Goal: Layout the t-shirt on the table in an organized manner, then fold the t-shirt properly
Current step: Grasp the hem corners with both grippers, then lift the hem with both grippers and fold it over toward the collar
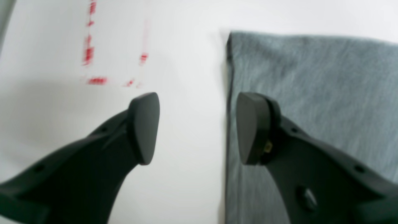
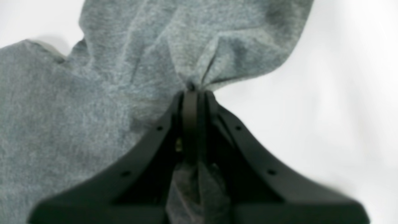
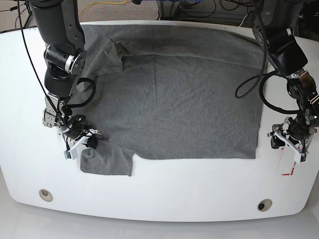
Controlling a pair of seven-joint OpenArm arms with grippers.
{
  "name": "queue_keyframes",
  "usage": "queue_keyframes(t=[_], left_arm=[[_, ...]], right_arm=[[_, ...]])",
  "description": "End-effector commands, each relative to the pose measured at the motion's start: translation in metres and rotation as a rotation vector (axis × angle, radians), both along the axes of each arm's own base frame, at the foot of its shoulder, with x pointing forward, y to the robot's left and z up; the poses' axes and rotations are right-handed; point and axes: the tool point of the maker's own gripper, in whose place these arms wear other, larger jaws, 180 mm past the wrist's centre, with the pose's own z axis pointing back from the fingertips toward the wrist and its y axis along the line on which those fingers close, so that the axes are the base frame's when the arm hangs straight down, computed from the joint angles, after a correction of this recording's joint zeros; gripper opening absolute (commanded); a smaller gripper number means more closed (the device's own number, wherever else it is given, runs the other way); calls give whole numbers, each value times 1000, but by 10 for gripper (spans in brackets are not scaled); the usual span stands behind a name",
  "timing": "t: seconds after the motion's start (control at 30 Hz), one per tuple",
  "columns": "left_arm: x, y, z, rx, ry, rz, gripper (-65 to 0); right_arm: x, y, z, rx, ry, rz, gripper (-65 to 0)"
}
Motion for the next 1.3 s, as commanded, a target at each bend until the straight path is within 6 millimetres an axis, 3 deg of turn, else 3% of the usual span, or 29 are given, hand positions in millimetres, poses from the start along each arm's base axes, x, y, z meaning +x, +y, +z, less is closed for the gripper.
queue_keyframes(t=[0.0, 0.2, 0.37, 0.5, 0.67, 1.07, 1.17, 1.27], left_arm=[[24, 11, 13, -43, -60, 29, -279], [44, 13, -12, -166, -40, 77, -278], [55, 1, -29, -231, -12, 72, -278], [58, -10, -40, -261, 12, 60, -258], [60, -20, -50, -292, 16, 63, -181], [61, -65, -74, -376, 47, 35, -181], [63, -76, -75, -389, 48, 23, -218], [64, -77, -75, -390, 46, 22, -310]], right_arm=[[14, -9, 19, -13, -46, -6, -628], [13, -7, 18, -11, -43, -3, -628], [13, -5, 18, -8, -43, -2, -628], [13, -5, 17, -8, -41, -2, -628], [13, -5, 17, -7, -42, -2, -628], [13, -5, 17, -7, -42, -3, -628], [13, -5, 17, -7, -42, -3, -628], [12, -5, 16, -5, -41, -4, -628]])
